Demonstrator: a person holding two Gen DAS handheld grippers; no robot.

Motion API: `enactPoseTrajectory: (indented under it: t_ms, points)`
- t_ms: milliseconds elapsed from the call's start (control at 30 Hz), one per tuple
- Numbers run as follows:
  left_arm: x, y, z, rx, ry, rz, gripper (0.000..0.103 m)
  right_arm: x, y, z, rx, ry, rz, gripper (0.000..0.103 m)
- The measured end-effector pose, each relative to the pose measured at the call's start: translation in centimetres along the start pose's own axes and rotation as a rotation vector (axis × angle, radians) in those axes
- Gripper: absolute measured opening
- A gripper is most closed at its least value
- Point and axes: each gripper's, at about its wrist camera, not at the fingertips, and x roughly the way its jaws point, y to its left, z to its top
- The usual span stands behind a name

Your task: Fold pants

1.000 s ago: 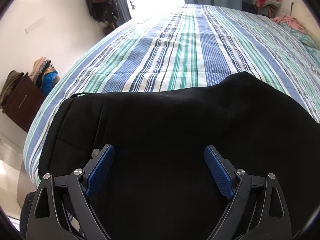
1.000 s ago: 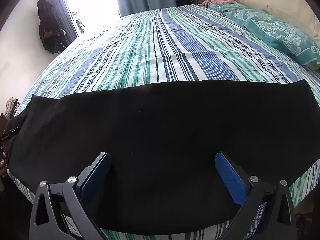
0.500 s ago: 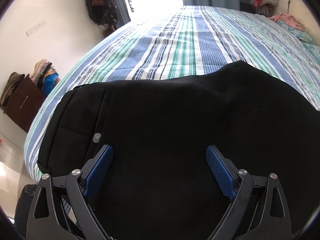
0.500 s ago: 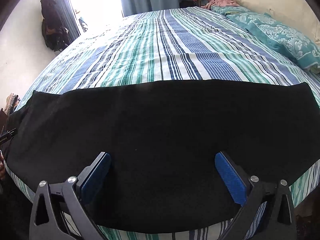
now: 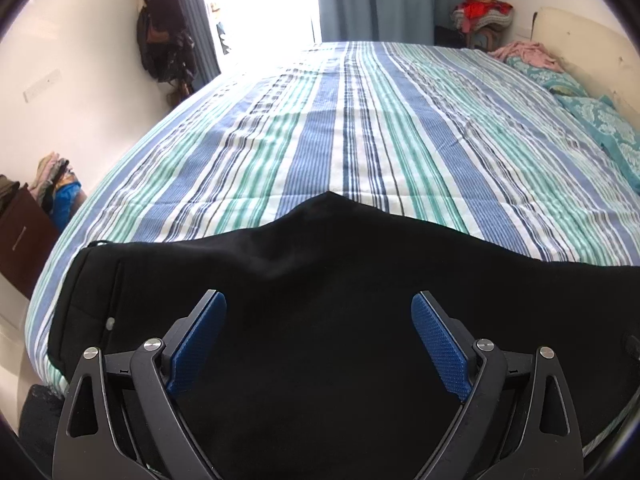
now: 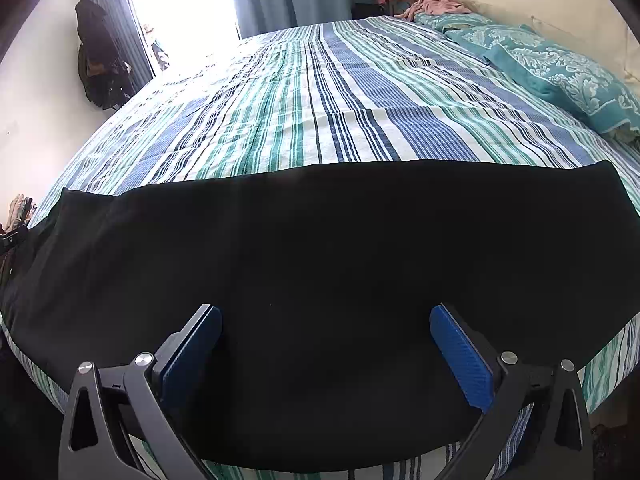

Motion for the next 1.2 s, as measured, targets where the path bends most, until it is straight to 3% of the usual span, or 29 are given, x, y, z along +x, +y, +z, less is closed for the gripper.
enactPoseTrajectory:
  t_ms: [67,167,233,300,367,533,700,733,800,900,1033,1133,1200]
  points:
    - [1.4,-1.1,-0.2,0.036,0.014,0.031,0.097,0.0,0.0,0.0,-0.002,-0.003,-0.001,0.103]
    - [4.6,-1.4,-1.5,0.077,0.098,0.048,0.099,-0.3,0.0,0.4,-0.02,0.021,0.015,0.103]
    - [4.9,-0.1,-1.8,0.006,0.066,0.015,0.103,-0.9,-0.7,0.9,-0.006,0.031,0.048,0.103]
    - [5.5,0.9,-1.7,-0.055,0.092,-0.024,0.103,-1.6,-2.5,1.7,0.049,0.017,0.09,0.103]
    - [5.7,1.0,-1.8,-0.057,0.089,-0.034,0.103,-1.7,-5.5,3.2,0.1,0.03,0.105,0.103]
    - [5.3,0.4,-2.2,-0.039,0.055,-0.007,0.103,0.5,-16.6,7.0,0.188,0.161,0.014,0.101]
    - [5.3,0.5,-2.3,-0.039,0.05,-0.004,0.103,-1.2,-24.8,9.6,0.157,0.127,-0.218,0.097]
    - [5.3,0.4,-2.3,-0.038,0.048,-0.002,0.103,-1.9,-26.0,9.9,0.169,0.105,-0.217,0.097]
    - [5.3,0.3,-2.4,-0.034,0.043,0.004,0.103,-2.8,-28.1,9.9,0.205,0.077,-0.131,0.097]
    - [5.3,0.2,-2.3,-0.03,0.038,0.01,0.103,-2.4,-29.5,9.0,0.247,0.127,0.084,0.097]
    - [5.3,0.2,-2.4,-0.031,0.038,0.01,0.103,-1.3,-29.2,6.9,0.233,0.168,0.218,0.093]
    - [5.3,0.2,-2.4,-0.03,0.037,0.011,0.103,-0.9,-29.7,6.0,0.334,0.135,0.425,0.089]
    - [5.2,0.2,-2.4,-0.03,0.036,0.012,0.103,-0.2,-29.6,5.6,0.385,0.144,0.518,0.089]
